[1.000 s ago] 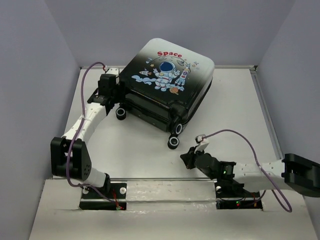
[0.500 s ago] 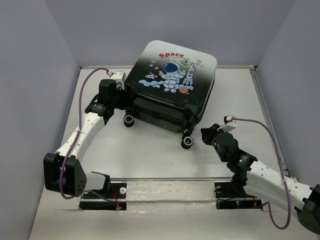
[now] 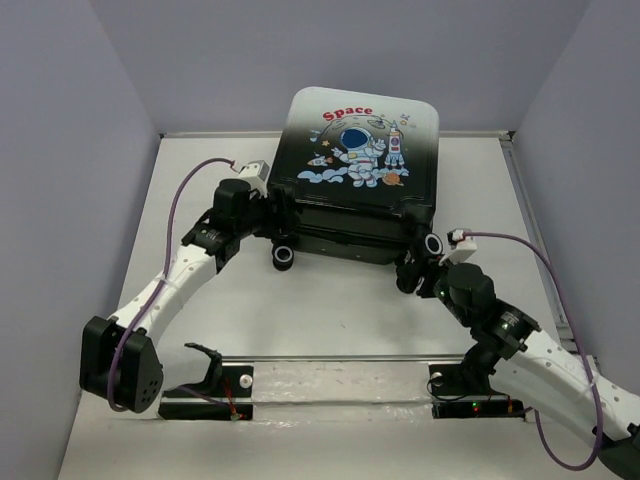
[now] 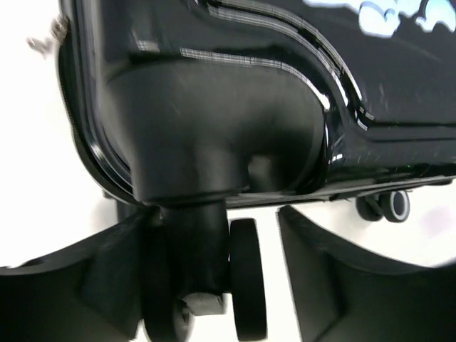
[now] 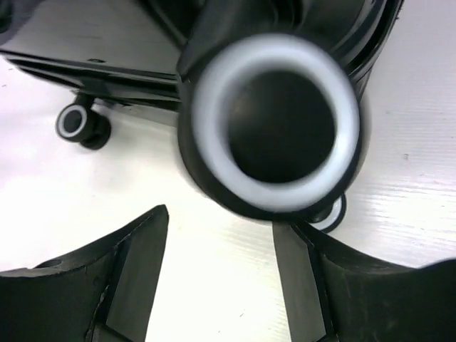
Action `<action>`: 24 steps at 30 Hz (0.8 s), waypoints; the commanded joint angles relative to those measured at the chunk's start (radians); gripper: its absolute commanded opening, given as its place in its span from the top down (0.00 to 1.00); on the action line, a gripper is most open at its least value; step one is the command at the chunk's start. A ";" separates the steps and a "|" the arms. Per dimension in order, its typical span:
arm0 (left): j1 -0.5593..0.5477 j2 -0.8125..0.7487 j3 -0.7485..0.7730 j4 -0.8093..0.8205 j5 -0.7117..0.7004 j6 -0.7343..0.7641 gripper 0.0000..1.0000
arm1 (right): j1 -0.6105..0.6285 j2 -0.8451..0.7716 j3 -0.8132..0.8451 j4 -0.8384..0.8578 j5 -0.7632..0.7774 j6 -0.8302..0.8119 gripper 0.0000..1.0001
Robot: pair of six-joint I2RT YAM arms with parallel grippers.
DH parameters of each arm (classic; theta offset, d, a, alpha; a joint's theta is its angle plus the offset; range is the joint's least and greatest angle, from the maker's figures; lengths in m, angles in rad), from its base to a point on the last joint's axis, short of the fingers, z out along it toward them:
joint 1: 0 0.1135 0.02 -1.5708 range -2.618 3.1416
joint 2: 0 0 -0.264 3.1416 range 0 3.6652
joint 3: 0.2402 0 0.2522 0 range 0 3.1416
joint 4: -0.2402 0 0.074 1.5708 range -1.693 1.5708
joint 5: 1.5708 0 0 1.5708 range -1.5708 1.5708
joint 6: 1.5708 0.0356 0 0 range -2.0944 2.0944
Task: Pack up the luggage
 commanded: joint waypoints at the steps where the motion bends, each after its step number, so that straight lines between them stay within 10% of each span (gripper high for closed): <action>1: -0.011 -0.054 -0.027 0.033 0.040 -0.085 0.19 | 0.003 -0.065 0.015 -0.063 -0.091 0.005 0.33; 9: -0.011 -0.101 -0.078 0.002 0.040 -0.102 0.21 | 0.003 -0.088 -0.040 -0.080 -0.160 0.054 0.29; 21: -0.007 -0.141 -0.096 0.071 0.009 -0.153 0.94 | 0.003 -0.039 -0.190 0.228 -0.016 0.110 0.64; 24: -0.007 -0.175 -0.113 0.120 0.012 -0.185 0.94 | -0.017 0.011 -0.196 0.253 0.079 0.087 0.65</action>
